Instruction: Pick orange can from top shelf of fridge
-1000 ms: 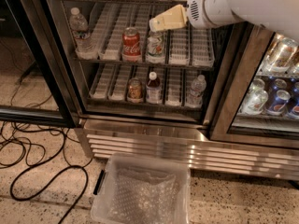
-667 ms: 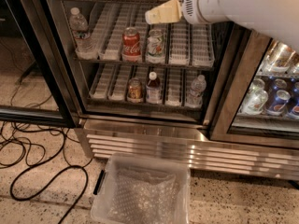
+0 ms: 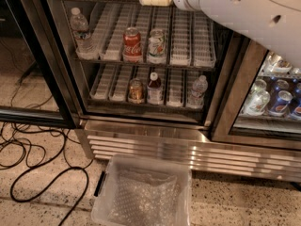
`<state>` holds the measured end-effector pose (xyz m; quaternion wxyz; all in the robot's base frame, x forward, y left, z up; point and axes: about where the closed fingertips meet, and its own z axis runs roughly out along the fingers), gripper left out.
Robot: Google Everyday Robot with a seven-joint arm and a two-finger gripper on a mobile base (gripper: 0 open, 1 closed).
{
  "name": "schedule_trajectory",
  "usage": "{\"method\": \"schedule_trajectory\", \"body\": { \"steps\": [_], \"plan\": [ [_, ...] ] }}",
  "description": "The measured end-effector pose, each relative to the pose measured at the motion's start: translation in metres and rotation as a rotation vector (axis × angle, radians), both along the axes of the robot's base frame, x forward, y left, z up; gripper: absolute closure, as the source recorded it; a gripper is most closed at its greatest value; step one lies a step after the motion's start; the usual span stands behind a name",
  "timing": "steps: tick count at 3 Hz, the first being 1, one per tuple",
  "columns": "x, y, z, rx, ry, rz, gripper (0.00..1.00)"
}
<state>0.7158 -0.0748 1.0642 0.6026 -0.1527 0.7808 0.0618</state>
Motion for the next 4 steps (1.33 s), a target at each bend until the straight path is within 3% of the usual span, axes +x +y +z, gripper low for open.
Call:
{"method": "schedule_trajectory", "body": {
  "steps": [2,4],
  "plan": [
    [0.028,0.012,0.014,0.005,-0.041,-0.029,0.12],
    [0.061,0.025,0.016,-0.017,-0.052,-0.03,0.3]
  ]
}}
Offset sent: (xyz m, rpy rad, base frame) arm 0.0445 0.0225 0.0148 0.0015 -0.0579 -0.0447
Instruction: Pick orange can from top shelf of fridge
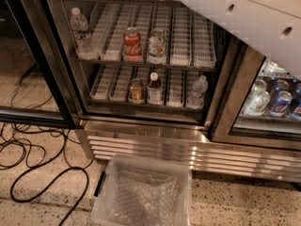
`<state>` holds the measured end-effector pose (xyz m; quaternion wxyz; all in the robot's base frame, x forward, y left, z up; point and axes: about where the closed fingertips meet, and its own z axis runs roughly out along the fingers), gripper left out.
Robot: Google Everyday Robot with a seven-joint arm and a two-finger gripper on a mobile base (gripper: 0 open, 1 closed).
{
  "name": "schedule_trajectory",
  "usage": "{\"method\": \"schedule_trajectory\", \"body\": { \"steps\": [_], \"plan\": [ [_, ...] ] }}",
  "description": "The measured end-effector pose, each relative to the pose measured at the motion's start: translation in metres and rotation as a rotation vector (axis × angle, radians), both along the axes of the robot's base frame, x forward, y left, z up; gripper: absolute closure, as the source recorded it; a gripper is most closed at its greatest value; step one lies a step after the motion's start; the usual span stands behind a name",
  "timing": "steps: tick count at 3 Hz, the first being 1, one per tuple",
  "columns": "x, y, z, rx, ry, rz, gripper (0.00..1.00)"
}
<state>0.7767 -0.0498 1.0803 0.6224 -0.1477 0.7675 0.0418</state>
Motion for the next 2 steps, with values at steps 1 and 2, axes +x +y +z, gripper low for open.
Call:
{"method": "schedule_trajectory", "body": {
  "steps": [1,2],
  "plan": [
    [0.017,0.002,0.005,-0.017,-0.013,-0.006,0.29],
    [0.033,0.001,0.011,-0.036,-0.031,-0.016,0.28]
  ]
}}
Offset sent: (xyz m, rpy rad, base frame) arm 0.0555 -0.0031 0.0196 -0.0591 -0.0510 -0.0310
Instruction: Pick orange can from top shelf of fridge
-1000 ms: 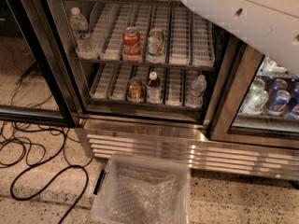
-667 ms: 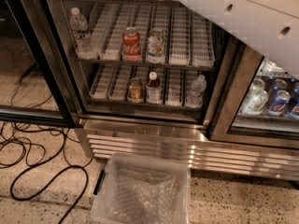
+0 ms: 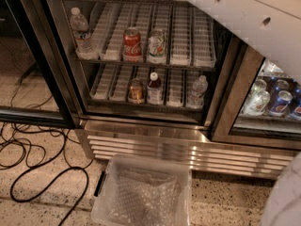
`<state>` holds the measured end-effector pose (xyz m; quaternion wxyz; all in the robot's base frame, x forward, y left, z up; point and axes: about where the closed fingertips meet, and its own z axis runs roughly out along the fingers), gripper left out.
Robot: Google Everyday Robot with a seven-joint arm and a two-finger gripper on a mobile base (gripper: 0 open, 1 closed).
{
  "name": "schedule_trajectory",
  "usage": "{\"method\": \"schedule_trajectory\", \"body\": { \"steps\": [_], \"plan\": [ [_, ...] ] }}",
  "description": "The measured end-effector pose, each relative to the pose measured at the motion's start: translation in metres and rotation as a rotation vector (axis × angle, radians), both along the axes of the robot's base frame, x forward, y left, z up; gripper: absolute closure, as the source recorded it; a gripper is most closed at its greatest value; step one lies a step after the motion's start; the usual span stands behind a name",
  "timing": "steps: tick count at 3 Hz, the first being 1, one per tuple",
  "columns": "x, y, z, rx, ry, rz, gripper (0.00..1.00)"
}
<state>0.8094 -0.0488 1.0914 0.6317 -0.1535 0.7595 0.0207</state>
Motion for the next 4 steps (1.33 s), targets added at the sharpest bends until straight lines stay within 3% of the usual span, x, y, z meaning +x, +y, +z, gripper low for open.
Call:
{"method": "schedule_trajectory", "body": {
  "steps": [4],
  "plan": [
    [0.039,0.017,0.0,0.01,-0.003,0.01,0.27]
  ]
}}
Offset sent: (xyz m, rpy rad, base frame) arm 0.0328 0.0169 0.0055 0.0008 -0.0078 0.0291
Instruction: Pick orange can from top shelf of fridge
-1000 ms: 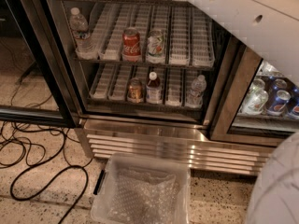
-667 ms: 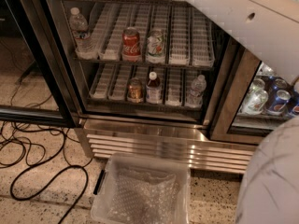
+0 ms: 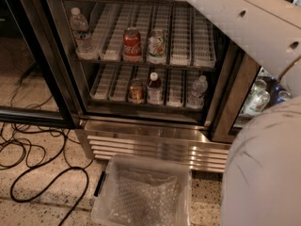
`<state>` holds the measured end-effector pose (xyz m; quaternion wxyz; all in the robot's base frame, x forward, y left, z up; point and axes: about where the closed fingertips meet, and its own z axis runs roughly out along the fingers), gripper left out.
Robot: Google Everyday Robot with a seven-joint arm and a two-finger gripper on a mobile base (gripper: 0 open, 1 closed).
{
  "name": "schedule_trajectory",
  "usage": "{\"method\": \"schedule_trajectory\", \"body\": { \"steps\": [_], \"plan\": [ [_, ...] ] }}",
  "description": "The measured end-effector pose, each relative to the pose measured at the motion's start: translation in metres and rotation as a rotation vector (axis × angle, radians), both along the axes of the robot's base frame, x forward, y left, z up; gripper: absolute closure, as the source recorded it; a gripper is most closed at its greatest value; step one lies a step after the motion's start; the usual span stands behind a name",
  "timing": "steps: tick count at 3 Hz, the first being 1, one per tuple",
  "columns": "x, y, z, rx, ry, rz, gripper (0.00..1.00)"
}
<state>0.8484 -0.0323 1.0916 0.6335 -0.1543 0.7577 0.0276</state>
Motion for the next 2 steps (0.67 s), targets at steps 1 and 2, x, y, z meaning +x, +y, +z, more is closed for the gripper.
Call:
{"method": "schedule_trajectory", "body": {
  "steps": [1,2],
  "plan": [
    [0.0075,-0.0028,-0.0016,-0.001,-0.001,-0.013,0.27],
    [0.0132,-0.0074,-0.0045,0.001,0.003,-0.026,0.24]
  ]
}}
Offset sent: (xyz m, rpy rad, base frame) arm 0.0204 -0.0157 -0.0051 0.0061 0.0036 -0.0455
